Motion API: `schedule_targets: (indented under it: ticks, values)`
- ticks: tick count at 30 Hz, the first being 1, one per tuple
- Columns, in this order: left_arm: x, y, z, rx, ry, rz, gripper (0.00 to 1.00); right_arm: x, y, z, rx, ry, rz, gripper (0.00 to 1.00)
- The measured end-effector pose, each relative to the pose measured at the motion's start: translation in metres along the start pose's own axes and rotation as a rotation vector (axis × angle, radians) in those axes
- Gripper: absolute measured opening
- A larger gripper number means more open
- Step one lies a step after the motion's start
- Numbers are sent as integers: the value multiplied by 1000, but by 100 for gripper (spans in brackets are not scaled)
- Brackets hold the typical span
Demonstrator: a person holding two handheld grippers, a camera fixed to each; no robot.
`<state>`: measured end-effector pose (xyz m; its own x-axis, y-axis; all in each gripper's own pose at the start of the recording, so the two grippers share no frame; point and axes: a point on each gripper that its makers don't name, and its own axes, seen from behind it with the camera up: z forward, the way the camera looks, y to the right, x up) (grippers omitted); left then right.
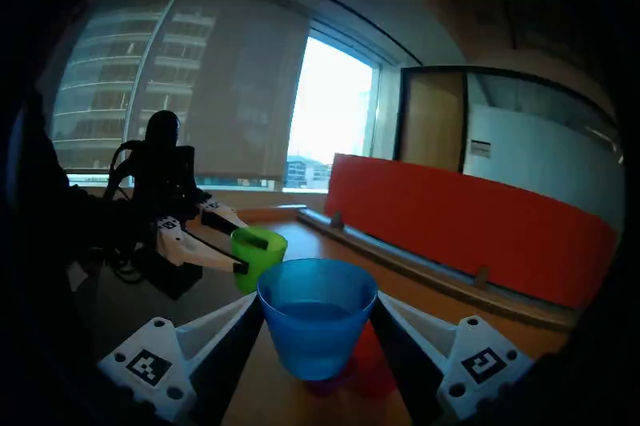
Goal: Pour water
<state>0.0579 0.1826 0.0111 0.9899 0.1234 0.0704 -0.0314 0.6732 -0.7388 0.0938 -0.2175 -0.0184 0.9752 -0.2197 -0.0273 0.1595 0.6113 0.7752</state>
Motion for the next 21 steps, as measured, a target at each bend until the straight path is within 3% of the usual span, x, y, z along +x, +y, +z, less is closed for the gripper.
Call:
schedule_targets:
  ticks: [6, 21]
  values:
    - [-6, 8, -1, -24, -12, 3, 84, 3, 1, 1, 16, -24, -45, 90]
    - [-12, 12, -1, -41, -22, -4, 84, 12, -1, 6, 61, -60, -132, 90]
